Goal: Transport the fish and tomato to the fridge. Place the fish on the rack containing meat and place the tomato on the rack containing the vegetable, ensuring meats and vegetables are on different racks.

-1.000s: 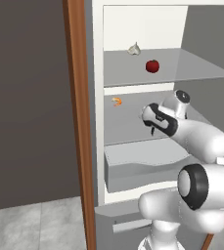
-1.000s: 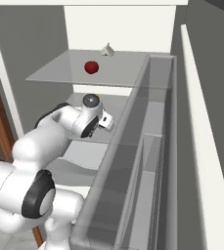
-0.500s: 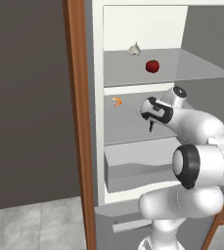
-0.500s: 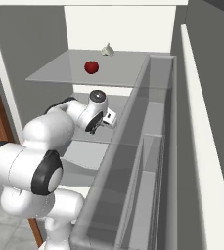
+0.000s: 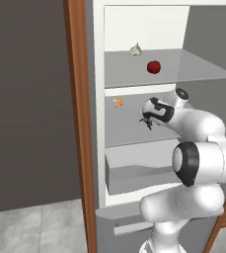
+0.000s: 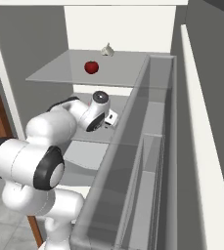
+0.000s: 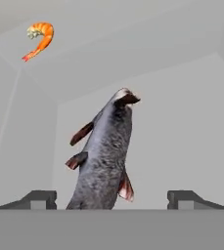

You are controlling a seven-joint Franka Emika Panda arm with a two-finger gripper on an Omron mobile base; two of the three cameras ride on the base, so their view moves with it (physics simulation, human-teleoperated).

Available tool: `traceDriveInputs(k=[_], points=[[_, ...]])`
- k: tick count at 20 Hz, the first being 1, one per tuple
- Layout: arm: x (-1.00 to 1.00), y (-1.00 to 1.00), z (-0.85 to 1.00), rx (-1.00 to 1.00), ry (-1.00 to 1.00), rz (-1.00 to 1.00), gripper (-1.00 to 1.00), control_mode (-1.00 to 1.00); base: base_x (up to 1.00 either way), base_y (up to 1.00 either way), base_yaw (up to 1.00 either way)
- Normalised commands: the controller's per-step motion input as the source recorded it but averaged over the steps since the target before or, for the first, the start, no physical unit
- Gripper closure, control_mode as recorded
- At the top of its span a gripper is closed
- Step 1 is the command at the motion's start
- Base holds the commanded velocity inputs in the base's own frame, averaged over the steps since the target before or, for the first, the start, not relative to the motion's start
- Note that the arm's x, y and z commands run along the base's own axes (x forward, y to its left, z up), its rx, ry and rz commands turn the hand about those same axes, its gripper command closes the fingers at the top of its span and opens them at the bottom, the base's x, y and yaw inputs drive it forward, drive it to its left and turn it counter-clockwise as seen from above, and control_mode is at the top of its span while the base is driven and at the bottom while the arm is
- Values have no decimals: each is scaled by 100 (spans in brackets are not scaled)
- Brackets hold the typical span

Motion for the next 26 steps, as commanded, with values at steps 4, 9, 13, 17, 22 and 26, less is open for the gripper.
traceDriveInputs(k=[4,9,13,17,22,26], points=[[-28,0,-1,0,0,0,-100,-100,0,0,0],[-76,8,7,0,-5,0,-100,-100,0,0,0],[-77,25,43,-3,-1,0,-100,-100,0,0,0],[-98,24,52,-6,-1,0,-100,-100,0,0,0],[-100,7,85,-8,0,1,-100,-100,0,0,0],[-100,1,95,-8,0,0,-100,-100,0,0,0]])
